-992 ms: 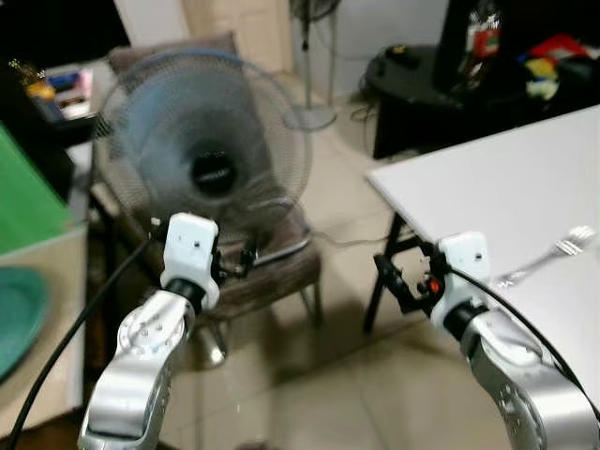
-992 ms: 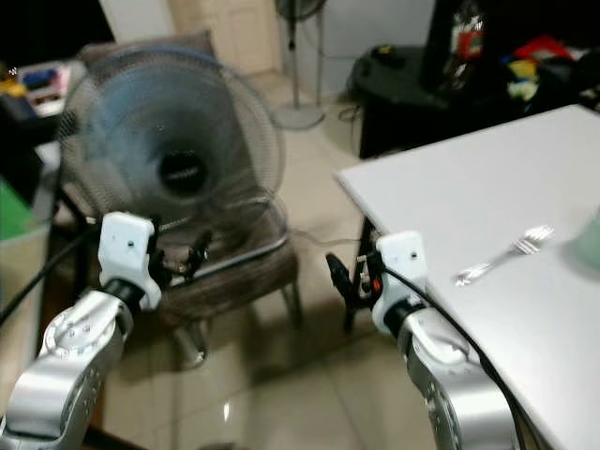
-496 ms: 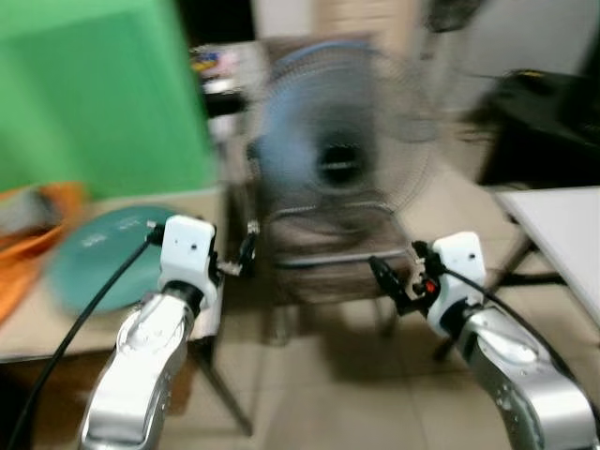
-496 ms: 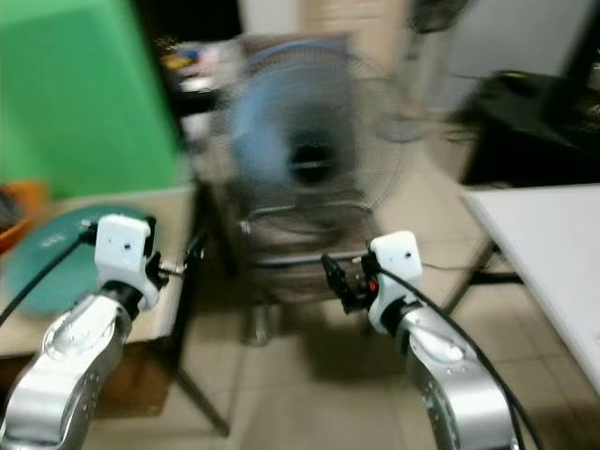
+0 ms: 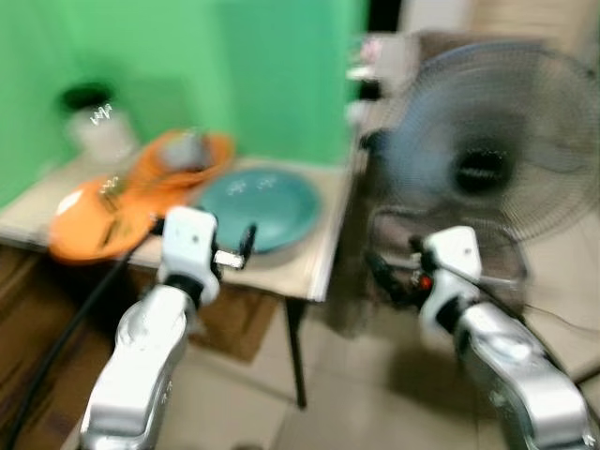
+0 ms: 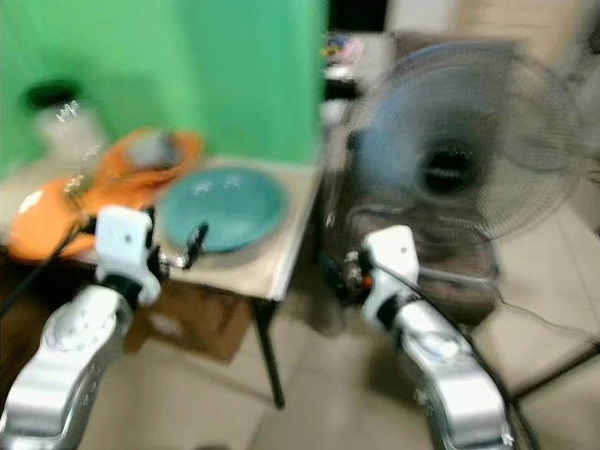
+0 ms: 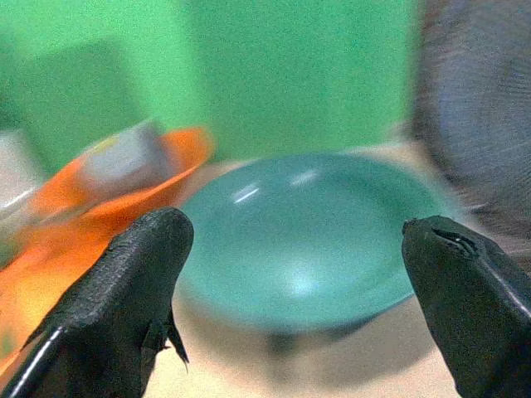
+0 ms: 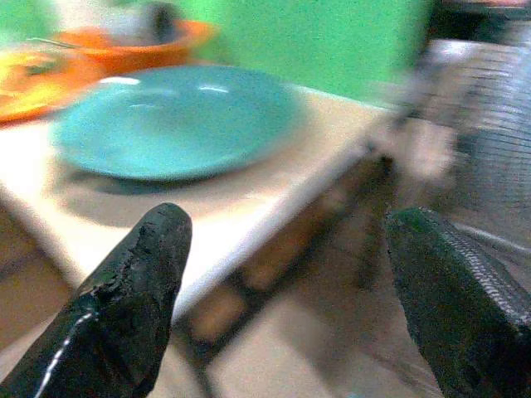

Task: Setting the table

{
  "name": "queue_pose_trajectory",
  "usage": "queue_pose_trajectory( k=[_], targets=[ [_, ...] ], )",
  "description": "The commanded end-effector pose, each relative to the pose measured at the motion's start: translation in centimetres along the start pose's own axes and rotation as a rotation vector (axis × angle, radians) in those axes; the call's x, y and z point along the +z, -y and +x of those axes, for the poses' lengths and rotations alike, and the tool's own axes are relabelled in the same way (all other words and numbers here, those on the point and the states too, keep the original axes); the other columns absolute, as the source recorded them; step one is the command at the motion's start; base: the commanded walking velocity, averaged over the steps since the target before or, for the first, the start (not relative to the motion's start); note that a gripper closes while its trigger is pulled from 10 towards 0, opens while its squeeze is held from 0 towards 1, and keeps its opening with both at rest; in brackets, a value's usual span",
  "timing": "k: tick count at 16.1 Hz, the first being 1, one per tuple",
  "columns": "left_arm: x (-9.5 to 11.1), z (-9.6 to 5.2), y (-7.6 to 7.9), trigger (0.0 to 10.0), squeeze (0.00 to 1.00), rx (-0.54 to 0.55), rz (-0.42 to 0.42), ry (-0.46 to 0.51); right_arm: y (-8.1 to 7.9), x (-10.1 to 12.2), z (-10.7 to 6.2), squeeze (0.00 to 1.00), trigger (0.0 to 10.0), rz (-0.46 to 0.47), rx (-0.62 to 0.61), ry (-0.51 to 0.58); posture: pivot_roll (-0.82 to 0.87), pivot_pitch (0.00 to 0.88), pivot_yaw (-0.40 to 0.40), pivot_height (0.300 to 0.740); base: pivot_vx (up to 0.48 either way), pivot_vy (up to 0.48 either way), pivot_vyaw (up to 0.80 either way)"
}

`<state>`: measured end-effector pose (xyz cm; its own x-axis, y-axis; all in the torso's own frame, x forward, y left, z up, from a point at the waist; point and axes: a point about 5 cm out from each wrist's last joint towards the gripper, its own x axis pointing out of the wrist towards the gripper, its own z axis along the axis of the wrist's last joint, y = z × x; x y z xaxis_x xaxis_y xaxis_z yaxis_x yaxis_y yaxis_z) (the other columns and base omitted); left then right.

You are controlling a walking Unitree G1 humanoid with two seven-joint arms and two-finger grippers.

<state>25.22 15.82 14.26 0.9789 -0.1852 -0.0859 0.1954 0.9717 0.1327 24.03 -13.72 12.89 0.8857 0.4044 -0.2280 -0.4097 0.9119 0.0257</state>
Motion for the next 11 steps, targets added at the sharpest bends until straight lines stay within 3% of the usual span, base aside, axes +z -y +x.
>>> queue_pose_trajectory(
  k=[1,2,7,11],
  targets=[
    [-0.1,0.1,0.0,10.0,0.0,-0.004,-0.005,-0.007,0.6,0.4,-0.2,0.0,10.0,-0.021,-0.022,0.013,0.1,0.0,0.028,0.74,0.0,0.48,0.4],
    [-0.1,0.0,0.0,10.0,0.0,-0.006,-0.002,-0.008,0.6,0.4,-0.2,0.0,10.0,-0.022,-0.022,0.013,0.1,0.0,0.028,0.74,0.0,0.48,0.0],
    [0.1,0.0,-0.3,10.0,0.0,-0.001,0.009,0.003,2.0,1.0,0.4,0.0,10.0,0.027,-0.157,0.045,0.11,0.0,0.023,0.74,0.0,0.0,0.0],
    [0.3,0.0,-0.4,10.0,0.0,-0.016,0.011,0.015,1.9,1.6,0.9,0.0,10.0,0.01,-0.153,0.075,0.11,0.0,0.024,0.74,0.0,0.0,0.0]
  ],
)
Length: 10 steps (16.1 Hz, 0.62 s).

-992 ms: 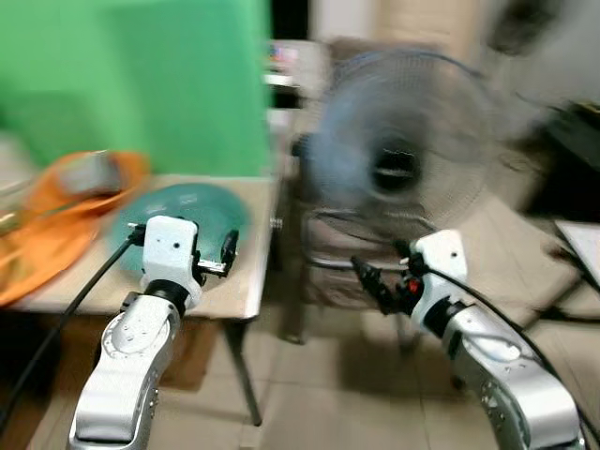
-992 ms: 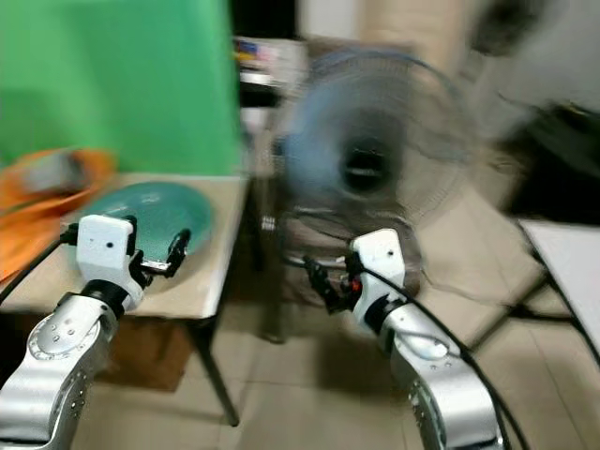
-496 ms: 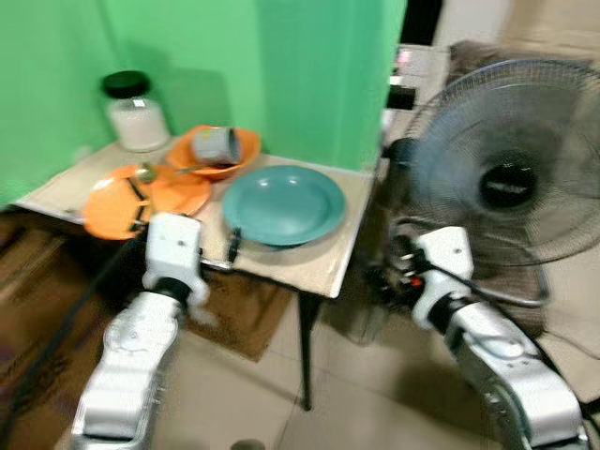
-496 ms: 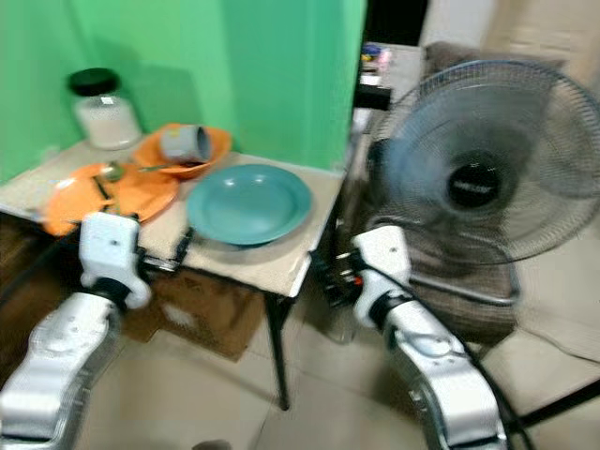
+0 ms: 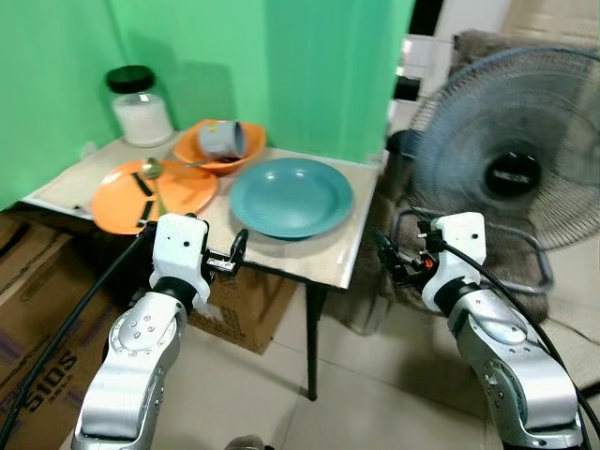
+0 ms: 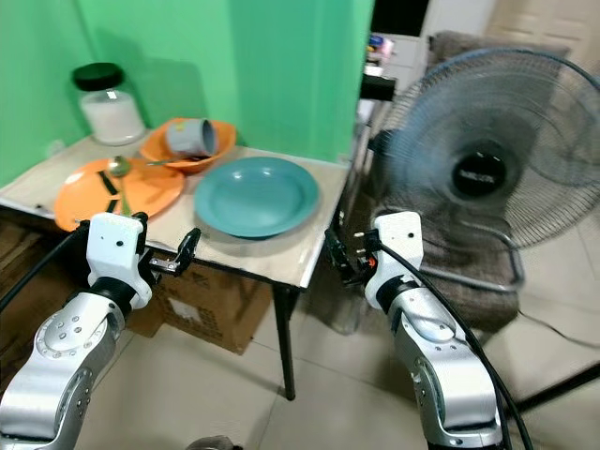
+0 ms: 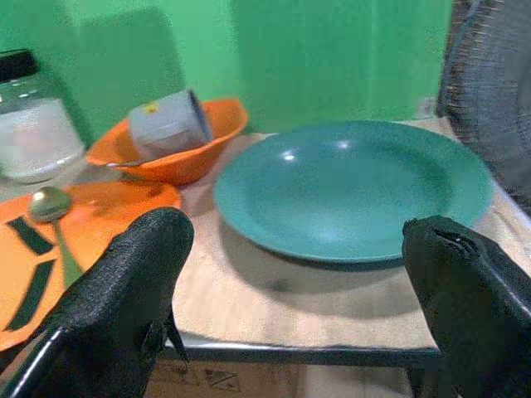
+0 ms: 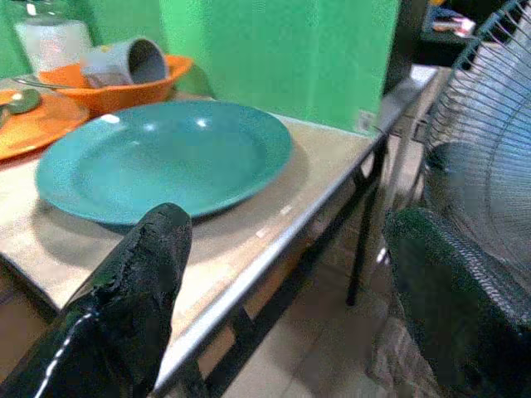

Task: Setting the table

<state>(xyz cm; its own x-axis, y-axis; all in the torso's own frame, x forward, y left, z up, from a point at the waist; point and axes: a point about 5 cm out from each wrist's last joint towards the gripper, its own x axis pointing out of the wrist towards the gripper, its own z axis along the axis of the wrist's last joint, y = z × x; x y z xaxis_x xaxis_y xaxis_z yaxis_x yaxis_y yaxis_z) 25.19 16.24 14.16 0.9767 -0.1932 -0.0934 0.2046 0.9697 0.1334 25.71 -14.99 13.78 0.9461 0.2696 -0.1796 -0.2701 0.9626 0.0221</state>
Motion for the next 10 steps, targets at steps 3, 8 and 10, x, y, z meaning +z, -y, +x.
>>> queue_pose_trajectory(
  k=[3,8,10],
  targets=[
    [0.65,-0.06,-0.12,10.0,0.0,-0.025,0.015,0.026,-0.56,0.56,0.55,0.0,10.0,-0.03,0.01,0.022,0.11,0.0,0.025,0.74,0.286,0.0,0.0],
    [0.7,-0.09,-0.1,10.0,0.0,-0.034,0.016,0.026,-0.5,0.34,0.76,0.0,10.0,-0.067,0.006,0.006,0.12,0.0,0.028,0.74,0.309,0.0,0.64],
    [0.69,-0.13,-0.07,10.0,0.0,-0.039,0.016,0.026,-0.38,0.27,0.72,0.0,10.0,-0.025,-0.01,0.01,0.12,0.0,0.028,0.74,0.324,0.0,0.0]
  ],
)
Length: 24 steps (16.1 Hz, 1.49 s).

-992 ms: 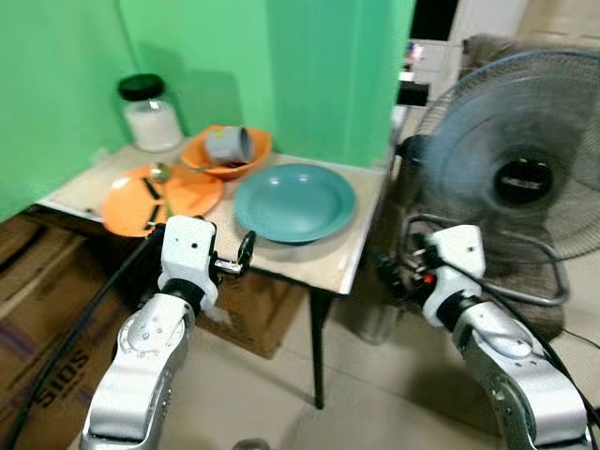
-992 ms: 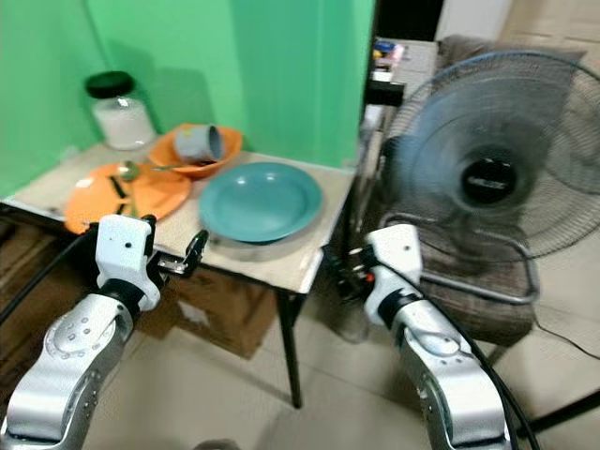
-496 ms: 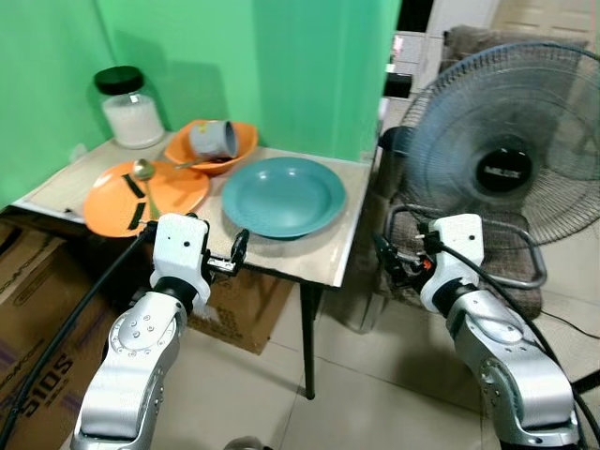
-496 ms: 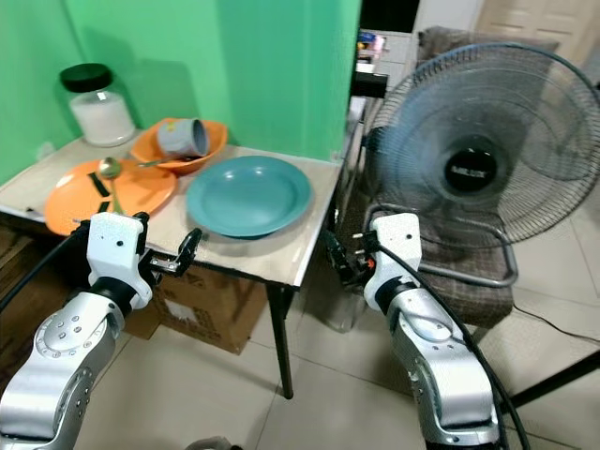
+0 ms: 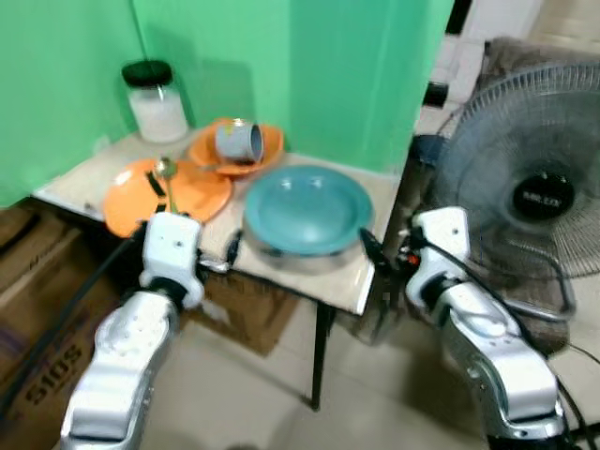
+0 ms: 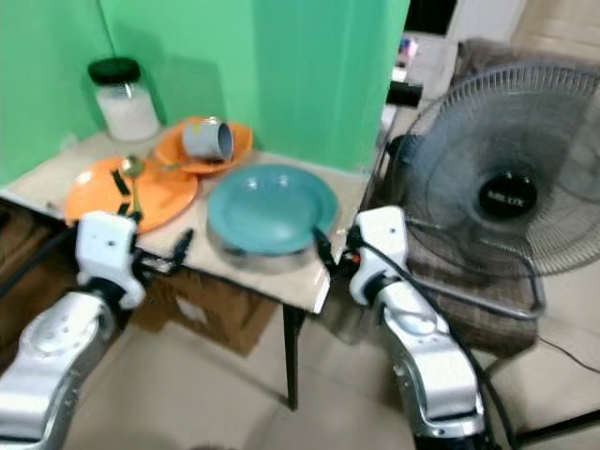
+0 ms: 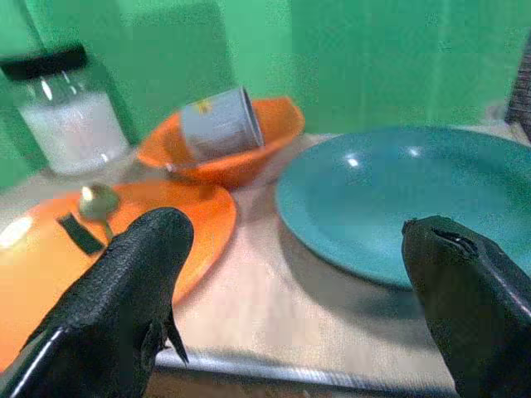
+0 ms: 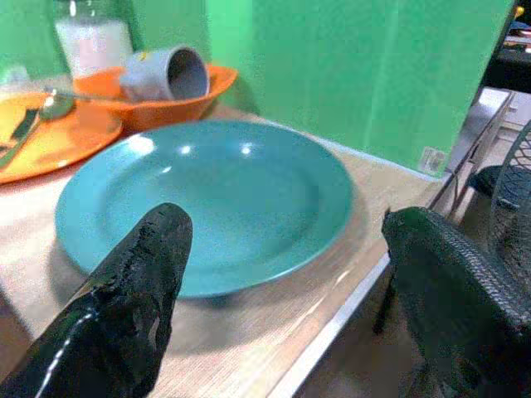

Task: Setting the table

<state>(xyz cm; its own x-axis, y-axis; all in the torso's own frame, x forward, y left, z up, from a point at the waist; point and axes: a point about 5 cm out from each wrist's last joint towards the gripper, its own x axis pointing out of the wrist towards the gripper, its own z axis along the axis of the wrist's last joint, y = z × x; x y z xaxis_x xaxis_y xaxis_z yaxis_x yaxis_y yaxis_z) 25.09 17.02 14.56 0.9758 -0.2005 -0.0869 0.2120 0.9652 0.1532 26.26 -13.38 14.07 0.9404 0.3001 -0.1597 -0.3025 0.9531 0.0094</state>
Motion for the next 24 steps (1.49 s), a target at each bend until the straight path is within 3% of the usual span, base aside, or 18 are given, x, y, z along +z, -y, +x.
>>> queue_pose_trajectory(
  k=[1,9,13,17,20,21,24],
  targets=[
    [0.4,0.2,0.7,10.0,0.0,-0.036,-0.005,0.018,1.2,-0.2,-0.2,0.0,10.0,-0.004,-0.049,-0.01,0.12,0.0,0.028,0.74,0.33,0.0,0.0],
    [0.3,0.4,1.0,10.0,0.0,-0.085,0.009,0.012,1.5,-0.2,0.0,0.0,10.0,-0.006,-0.08,-0.016,0.11,0.0,0.035,0.74,0.312,0.0,0.0],
    [0.0,1.1,1.8,10.0,0.0,-0.231,0.071,0.008,1.4,-0.3,0.5,0.0,10.0,0.007,-0.076,-0.031,0.1,0.0,0.04,0.74,0.0,0.0,0.0],
    [-0.3,4.2,2.5,10.0,0.0,-0.416,0.12,-0.001,1.4,-0.8,3.4,0.0,10.0,-0.015,-0.028,-0.111,0.09,0.0,0.046,0.74,0.0,0.0,0.0],
    [-1.3,5.1,2.4,10.0,0.0,-0.501,0.159,-0.049,1.1,0.0,4.5,0.0,10.0,-0.012,-0.021,-0.092,0.09,0.0,0.052,0.74,0.0,0.0,0.0],
    [-2.9,5.4,2.0,10.0,0.0,-0.53,0.188,-0.104,1.2,0.4,5.2,0.0,10.0,0.027,-0.049,-0.076,0.08,0.0,0.058,0.74,0.0,0.0,0.0],
    [-4.6,4.5,1.9,10.0,0.0,-0.547,0.244,-0.143,0.9,0.1,5.4,0.0,10.0,0.16,-0.021,-0.118,0.08,0.0,0.064,0.74,0.0,0.0,0.0]
  ],
)
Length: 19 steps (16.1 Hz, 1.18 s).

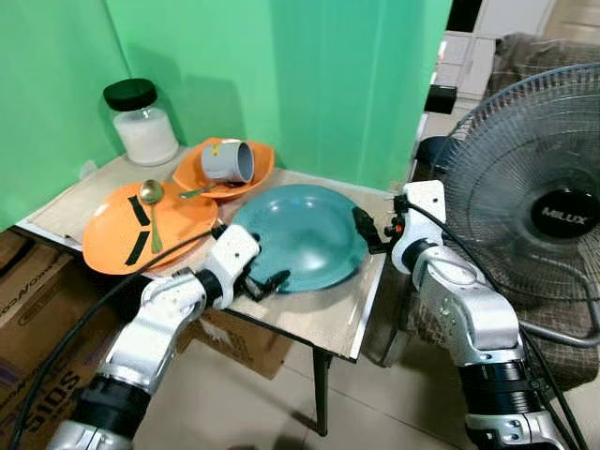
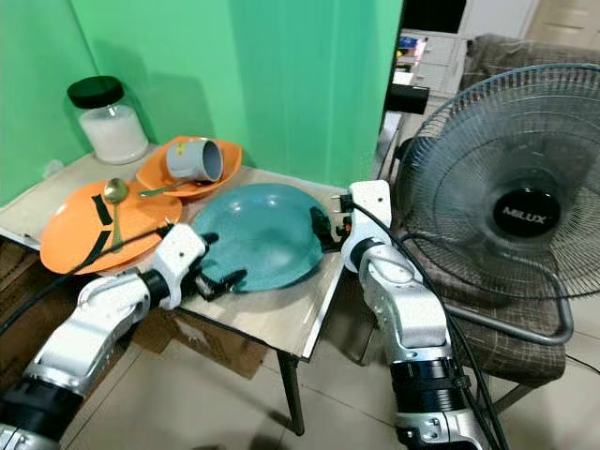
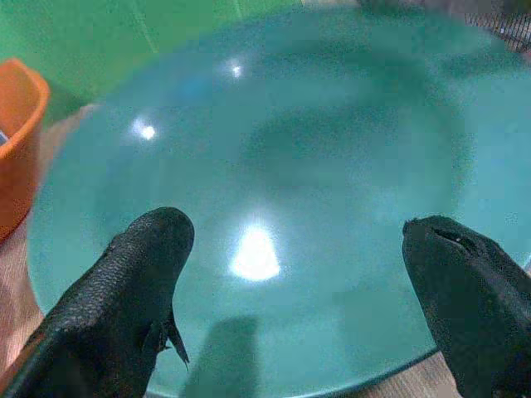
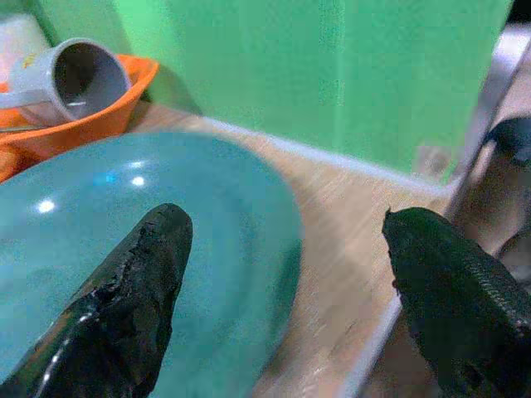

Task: Setting the table

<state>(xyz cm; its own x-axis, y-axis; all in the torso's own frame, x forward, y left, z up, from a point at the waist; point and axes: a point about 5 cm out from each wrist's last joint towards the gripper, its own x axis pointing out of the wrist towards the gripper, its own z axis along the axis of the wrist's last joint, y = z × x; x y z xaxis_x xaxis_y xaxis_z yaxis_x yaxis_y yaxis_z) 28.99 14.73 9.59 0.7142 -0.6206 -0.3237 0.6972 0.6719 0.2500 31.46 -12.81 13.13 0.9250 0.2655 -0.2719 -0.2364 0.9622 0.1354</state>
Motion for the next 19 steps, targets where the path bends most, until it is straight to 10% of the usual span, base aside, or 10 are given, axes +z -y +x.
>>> queue_pose_trajectory(
  k=[1,7,8,19],
  targets=[
    [-0.6,-0.4,0.2,10.0,0.0,-0.007,0.02,-0.016,-0.4,-0.5,0.2,0.0,10.0,0.083,0.049,-0.069,0.08,0.0,0.064,0.74,0.0,0.0,0.0],
    [-1.5,-0.4,1.5,10.0,0.0,-0.011,0.023,-0.009,-2.0,-1.7,1.1,0.0,10.0,0.388,0.196,-0.235,0.1,0.0,0.044,0.74,0.0,0.0,0.0],
    [-1.5,-0.4,1.6,10.0,0.0,-0.008,0.025,-0.009,-2.3,-1.6,1.2,0.0,0.0,0.445,0.23,-0.239,0.1,0.0,0.04,0.74,0.0,0.0,0.0],
    [-1.7,-0.3,1.5,10.0,0.0,-0.014,0.04,-0.012,-2.9,-2.1,1.3,0.0,0.0,0.509,0.286,-0.274,0.1,0.0,0.047,0.74,0.0,0.0,0.0]
  ],
)
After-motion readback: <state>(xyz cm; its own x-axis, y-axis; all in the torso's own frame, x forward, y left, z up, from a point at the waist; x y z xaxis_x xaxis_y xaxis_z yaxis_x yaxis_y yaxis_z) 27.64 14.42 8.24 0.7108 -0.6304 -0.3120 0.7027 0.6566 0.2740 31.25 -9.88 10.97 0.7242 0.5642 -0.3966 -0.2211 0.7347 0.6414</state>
